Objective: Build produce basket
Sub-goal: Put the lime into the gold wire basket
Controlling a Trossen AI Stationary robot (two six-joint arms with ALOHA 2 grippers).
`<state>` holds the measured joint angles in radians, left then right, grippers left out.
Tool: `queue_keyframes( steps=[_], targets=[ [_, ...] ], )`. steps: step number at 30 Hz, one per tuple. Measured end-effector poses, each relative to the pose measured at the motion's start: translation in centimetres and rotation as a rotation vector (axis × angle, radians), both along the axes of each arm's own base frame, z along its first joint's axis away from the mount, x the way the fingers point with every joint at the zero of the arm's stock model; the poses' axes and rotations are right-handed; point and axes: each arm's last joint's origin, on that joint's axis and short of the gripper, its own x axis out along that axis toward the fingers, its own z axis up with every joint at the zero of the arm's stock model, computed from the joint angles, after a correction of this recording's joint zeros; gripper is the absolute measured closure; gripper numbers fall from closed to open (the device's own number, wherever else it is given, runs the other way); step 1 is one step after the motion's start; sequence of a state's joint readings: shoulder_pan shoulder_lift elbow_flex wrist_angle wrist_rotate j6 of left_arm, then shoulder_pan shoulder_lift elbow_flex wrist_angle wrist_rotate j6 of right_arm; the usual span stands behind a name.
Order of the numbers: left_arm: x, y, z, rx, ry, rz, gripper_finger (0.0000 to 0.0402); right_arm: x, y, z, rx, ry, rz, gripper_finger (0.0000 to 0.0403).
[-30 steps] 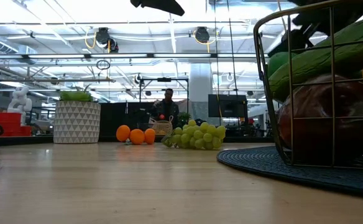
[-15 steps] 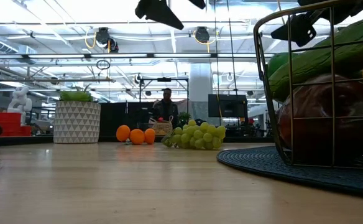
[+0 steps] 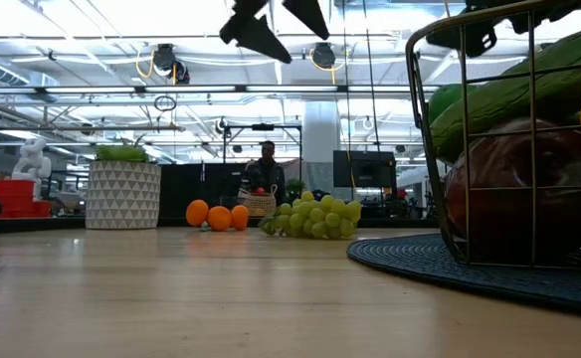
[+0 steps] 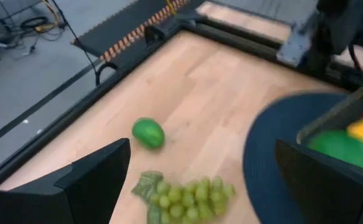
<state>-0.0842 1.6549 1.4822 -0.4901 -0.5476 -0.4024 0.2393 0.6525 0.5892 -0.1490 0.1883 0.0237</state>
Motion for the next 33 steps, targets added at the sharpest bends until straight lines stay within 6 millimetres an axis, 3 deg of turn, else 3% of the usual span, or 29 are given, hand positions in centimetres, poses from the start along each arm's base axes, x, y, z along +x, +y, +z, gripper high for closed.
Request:
queue_keyframes(
  steps=[6,13,24,33],
  targets=[
    [2.3,2.4,-1.2,-0.019,-0.073,0.007,0.0005,-1.6,-1.3,1.4,-0.022,-0.096,-0.054,0.0023],
    [3.6,6.0,-2.7,-0.092,-0.117,0.071,0.0005,-2.7,-2.1,1.7,-0.021,-0.12,-0.103,0.0023],
    [6.0,10.0,-6.8,-0.186,-0.076,0.19,0.0005,-2.7,-2.4,1.1,-0.026,-0.054,-0.132,0.0023],
    [9.0,11.8,-8.4,-0.183,-0.018,0.226,0.0005,-2.6,-2.4,1.2,-0.064,-0.066,-0.122,0.0023]
  ],
)
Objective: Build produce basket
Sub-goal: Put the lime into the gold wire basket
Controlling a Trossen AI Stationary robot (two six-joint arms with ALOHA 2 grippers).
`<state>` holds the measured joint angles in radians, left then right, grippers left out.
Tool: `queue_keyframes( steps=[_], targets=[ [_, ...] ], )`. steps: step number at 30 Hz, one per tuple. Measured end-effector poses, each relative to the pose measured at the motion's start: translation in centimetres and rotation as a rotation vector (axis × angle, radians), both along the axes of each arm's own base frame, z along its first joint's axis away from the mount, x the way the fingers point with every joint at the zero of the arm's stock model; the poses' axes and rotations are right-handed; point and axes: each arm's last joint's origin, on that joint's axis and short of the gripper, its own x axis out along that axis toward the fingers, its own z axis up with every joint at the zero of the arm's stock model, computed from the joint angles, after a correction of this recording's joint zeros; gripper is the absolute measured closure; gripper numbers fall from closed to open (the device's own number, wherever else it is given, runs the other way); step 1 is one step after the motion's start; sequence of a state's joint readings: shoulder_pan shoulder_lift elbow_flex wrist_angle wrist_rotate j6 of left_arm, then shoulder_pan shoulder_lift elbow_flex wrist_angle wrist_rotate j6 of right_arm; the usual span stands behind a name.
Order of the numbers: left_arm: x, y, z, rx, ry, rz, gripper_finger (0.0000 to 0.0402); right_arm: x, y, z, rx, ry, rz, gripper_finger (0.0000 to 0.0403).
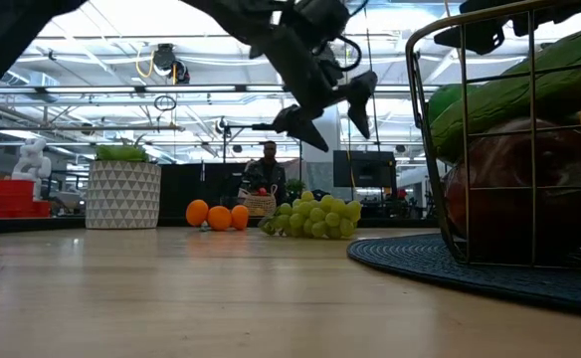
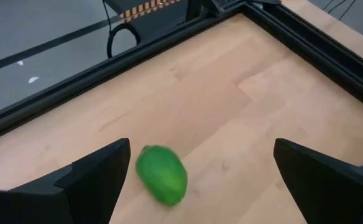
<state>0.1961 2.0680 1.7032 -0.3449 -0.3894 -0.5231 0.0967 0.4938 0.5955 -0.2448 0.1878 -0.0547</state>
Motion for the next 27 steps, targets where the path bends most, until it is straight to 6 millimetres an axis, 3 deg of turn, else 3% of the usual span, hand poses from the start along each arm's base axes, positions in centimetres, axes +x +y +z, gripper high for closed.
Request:
queue_keyframes(
  steps=[6,16,27],
  targets=[
    [1.2,1.3,-0.3,-0.002,0.043,0.027,0.0005,0.1,0.0,0.0,0.015,-0.007,-0.003,0.0023],
    [0.6,2.3,-0.7,-0.011,0.064,0.142,0.0005,0.8,0.0,-1.2,0.02,0.019,-0.009,0.0023],
    [1.0,0.4,-0.6,0.009,0.033,0.197,0.0005,1.1,0.1,-1.4,0.016,0.036,-0.005,0.0023]
  ],
)
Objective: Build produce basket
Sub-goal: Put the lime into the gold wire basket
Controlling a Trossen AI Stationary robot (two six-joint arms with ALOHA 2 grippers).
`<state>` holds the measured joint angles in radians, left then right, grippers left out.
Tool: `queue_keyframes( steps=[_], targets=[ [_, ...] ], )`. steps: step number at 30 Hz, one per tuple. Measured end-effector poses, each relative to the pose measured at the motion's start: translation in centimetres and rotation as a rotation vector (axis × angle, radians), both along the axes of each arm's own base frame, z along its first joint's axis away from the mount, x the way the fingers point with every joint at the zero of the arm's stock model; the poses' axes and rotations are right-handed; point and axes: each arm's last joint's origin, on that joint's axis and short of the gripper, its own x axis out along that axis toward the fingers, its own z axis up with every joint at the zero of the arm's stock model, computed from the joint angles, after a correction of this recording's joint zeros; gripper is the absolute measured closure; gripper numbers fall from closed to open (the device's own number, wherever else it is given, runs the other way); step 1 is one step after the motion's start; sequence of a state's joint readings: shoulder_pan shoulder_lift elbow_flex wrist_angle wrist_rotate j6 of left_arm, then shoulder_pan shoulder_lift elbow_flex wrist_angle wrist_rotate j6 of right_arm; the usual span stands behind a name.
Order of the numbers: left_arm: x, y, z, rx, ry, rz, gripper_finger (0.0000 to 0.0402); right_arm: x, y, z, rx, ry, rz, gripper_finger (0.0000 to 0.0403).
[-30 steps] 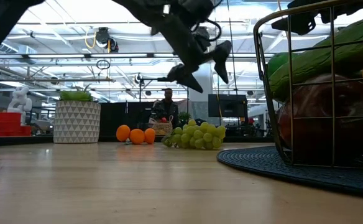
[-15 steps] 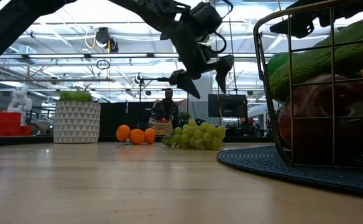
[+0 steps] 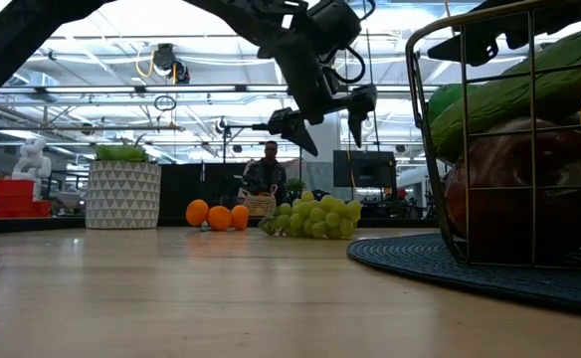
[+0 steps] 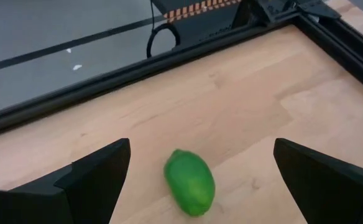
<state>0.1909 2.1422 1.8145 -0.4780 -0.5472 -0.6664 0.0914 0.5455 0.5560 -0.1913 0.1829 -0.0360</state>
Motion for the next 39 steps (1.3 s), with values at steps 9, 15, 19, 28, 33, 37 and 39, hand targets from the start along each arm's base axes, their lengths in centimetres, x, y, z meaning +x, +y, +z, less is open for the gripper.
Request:
queue_keyframes(
  steps=[9,15,19,28,33,37,39],
  targets=[
    [0.2,-0.2,1.1,-0.01,0.014,-0.05,0.0005,0.0,0.0,0.0,-0.005,0.003,0.002,0.0023],
    [-1.0,2.0,1.9,-0.118,0.088,-0.096,0.0005,0.0,0.0,-0.1,-0.007,0.01,0.002,0.0022],
    [-1.7,3.1,2.0,-0.191,0.133,-0.112,0.0005,0.0,0.0,-0.1,-0.007,0.01,0.002,0.0022],
    [-2.4,4.5,5.2,-0.209,0.138,-0.156,0.0005,0.0,0.0,-0.1,-0.007,0.011,0.002,0.0023],
    [-2.7,5.4,6.1,-0.185,0.128,-0.164,0.0005,0.0,0.0,-0.1,-0.029,0.013,0.008,0.0023],
    [-3.0,6.0,5.3,-0.226,0.123,-0.129,0.0005,0.0,0.0,-0.1,-0.029,0.013,0.008,0.0023],
    [-2.7,5.5,5.0,-0.227,0.126,-0.119,0.0005,0.0,0.0,-0.1,-0.031,0.013,0.008,0.0023]
  ],
)
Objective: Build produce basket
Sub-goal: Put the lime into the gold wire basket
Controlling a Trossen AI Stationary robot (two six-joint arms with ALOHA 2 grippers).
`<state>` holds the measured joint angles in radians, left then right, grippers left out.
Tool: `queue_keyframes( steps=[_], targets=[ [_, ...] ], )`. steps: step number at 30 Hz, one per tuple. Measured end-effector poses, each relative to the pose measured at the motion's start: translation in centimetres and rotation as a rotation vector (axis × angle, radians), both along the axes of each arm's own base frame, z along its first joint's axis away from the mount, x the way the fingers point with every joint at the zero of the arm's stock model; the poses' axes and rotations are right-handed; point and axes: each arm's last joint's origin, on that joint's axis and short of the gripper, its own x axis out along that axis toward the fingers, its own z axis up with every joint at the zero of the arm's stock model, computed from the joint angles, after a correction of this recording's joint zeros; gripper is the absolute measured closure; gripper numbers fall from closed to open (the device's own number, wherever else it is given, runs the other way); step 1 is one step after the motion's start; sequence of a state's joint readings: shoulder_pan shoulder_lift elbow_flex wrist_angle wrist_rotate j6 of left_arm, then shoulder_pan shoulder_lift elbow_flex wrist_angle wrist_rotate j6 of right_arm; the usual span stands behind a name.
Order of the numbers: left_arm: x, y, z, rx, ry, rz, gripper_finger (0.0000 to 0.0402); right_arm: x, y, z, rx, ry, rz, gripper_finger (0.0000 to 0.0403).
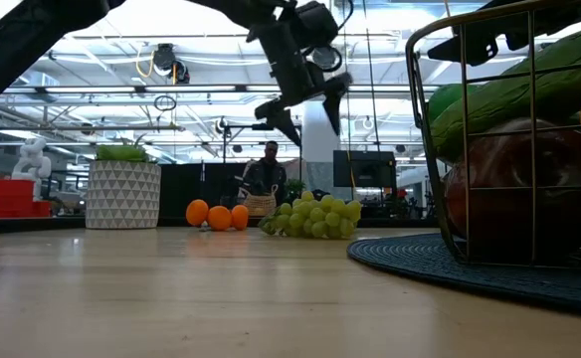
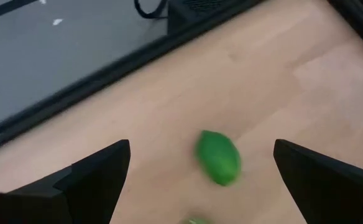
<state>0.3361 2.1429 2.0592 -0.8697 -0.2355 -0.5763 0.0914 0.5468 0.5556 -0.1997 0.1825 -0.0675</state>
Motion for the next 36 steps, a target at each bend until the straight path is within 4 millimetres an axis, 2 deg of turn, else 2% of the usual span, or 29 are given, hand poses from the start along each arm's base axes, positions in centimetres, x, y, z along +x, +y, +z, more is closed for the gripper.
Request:
queue_keyframes(
  steps=[6,17,20,27,32,36],
  targets=[
    [1.5,-3.1,0.0,0.053,-0.05,-0.011,0.0005,0.0,0.0,0.0,-0.013,0.001,0.004,0.0023],
    [3.1,-5.0,-2.2,0.063,-0.031,-0.018,0.0005,0.1,0.0,-0.1,0.0,0.006,0.0,0.0023],
    [3.2,-4.8,-2.4,0.072,-0.026,-0.027,0.0005,0.1,0.0,-0.1,0.002,0.008,-0.001,0.0023],
    [3.0,-3.1,-3.2,0.044,-0.014,-0.002,0.0005,0.1,0.0,-0.1,-0.011,0.009,0.003,0.0023],
    [3.7,-2.4,-6.0,0.018,0.026,0.017,0.0005,0.1,0.0,-0.1,-0.027,0.01,0.007,0.0023],
    [4.3,-2.7,-7.3,0.021,0.032,0.027,0.0005,0.1,0.0,-0.1,-0.027,0.011,0.006,0.0023]
  ],
)
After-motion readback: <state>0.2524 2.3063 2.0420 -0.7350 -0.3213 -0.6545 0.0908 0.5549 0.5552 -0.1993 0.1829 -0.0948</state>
